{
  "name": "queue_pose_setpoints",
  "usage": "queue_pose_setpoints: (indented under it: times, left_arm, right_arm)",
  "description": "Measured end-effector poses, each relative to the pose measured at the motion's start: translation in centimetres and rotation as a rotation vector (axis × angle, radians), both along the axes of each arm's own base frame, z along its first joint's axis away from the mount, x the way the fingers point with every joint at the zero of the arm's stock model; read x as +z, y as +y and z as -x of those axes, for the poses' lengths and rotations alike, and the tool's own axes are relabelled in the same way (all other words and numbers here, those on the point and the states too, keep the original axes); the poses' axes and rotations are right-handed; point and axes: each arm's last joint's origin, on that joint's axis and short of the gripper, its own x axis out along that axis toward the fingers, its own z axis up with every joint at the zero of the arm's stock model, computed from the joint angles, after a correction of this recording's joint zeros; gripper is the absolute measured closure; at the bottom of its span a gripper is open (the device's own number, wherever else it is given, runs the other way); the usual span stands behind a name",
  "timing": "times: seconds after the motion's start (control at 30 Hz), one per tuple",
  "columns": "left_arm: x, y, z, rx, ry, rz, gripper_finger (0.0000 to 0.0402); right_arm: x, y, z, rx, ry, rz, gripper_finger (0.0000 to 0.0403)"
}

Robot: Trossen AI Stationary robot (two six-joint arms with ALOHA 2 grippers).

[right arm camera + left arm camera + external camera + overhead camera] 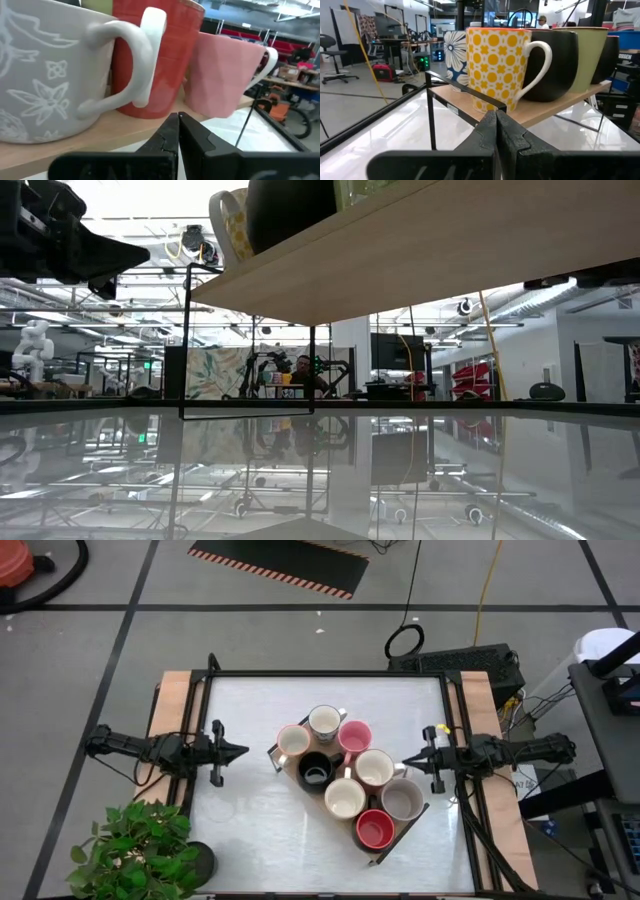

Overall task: Place coffee mugs
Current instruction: Return to Home Position

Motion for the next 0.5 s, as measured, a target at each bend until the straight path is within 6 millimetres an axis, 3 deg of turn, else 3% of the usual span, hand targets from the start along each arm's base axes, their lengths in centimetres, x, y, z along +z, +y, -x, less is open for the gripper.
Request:
queue_pose_setpoints:
  times: [0.5]
  left_arm:
    - [0.00, 0.02, 0.00, 0.008, 0.003, -0.032, 0.0401]
  right_arm:
    - [0.05, 0.26, 0.04, 0.051, -0.016, 0.076, 0.0403]
